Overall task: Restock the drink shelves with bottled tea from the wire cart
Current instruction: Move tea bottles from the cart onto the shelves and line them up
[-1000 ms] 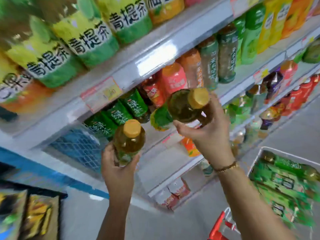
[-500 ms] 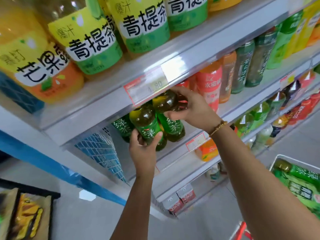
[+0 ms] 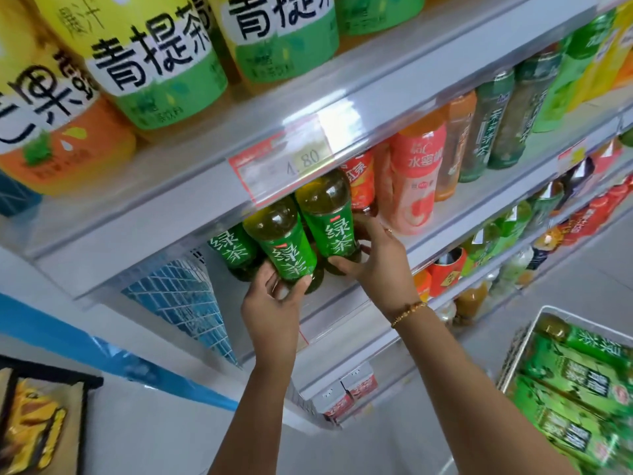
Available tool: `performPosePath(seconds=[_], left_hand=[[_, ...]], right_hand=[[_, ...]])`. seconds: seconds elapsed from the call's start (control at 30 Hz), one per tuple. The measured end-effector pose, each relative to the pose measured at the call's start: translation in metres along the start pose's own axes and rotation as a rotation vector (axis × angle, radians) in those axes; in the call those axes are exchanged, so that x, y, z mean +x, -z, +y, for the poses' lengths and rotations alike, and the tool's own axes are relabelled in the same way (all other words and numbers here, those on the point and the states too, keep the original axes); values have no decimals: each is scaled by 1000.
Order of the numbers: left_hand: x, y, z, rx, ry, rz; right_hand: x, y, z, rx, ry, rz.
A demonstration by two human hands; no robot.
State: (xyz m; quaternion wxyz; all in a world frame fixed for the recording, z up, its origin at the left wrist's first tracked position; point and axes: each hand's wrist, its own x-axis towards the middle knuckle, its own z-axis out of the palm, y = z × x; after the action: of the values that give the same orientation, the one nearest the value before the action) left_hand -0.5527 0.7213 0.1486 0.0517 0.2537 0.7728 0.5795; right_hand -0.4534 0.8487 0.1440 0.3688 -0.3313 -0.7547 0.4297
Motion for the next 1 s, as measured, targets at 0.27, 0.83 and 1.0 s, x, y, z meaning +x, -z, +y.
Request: performPosePath(seconds=[0.27, 0.83, 1.0], left_hand=[[8, -3, 3, 50, -39, -18], [-20, 2, 20, 204, -98, 43], [-108, -43, 43, 199, -70, -145]], right_hand=[[10, 7, 0, -27, 28, -95], [-15, 32, -14, 0, -16, 25], [-81, 118, 29, -65, -268, 277]])
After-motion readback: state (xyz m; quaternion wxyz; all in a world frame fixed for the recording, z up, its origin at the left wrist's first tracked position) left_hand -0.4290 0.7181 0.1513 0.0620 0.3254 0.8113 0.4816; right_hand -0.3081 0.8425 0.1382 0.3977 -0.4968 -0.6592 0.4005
